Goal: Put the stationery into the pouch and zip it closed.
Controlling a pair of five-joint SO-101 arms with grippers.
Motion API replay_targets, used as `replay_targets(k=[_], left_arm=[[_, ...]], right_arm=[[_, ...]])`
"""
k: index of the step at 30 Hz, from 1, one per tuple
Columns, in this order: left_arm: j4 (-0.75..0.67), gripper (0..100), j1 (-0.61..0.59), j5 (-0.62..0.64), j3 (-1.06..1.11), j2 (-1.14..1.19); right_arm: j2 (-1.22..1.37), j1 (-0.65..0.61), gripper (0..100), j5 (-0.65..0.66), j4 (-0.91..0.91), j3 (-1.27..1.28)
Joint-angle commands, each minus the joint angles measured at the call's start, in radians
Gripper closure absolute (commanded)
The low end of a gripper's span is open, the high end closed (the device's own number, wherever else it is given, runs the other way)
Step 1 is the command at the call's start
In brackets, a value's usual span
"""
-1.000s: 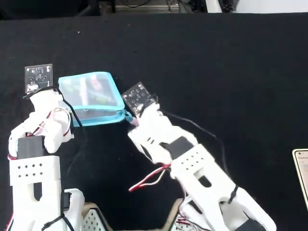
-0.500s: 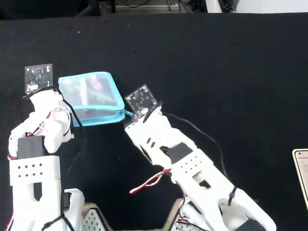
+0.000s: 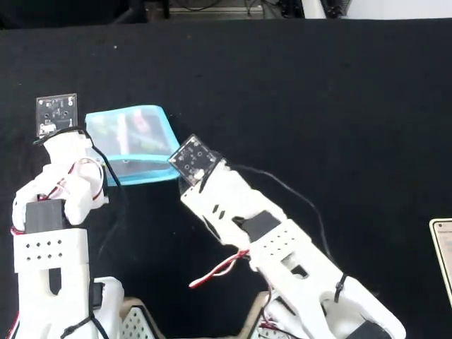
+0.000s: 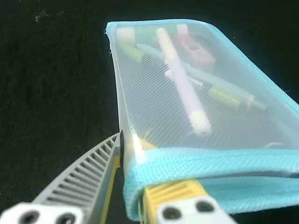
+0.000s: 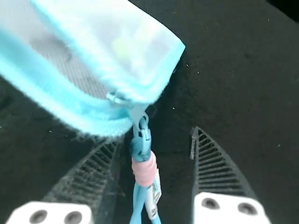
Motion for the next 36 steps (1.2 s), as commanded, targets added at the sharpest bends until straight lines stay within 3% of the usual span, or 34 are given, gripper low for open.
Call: replay_targets(k=[1, 14, 20, 27, 32, 36], left_arm=[[-0.009, 97, -0.01, 0.006, -0.016, -0.011], [-0.009, 97, -0.01, 0.006, -0.015, -0.011], [-0.009, 97, -0.01, 0.006, -0.015, -0.011], [-0.009, 97, -0.01, 0.006, -0.015, -0.011], [-0.009, 97, -0.01, 0.006, -0.015, -0.011], [-0.008, 97, -0.01, 0.006, -0.015, -0.011]], right_arm=[[-0.027, -0.012, 78.7, 0.029, -0.043, -0.035], [-0.027, -0.012, 79.8, 0.025, -0.101, 0.004], [-0.027, -0.012, 99.0, 0.025, -0.101, 0.007], [-0.027, -0.008, 98.5, 0.025, -0.097, 0.004], [-0.027, -0.008, 87.4, 0.025, -0.095, 0.007], [-0.027, -0.008, 87.7, 0.026, -0.095, 0.013]])
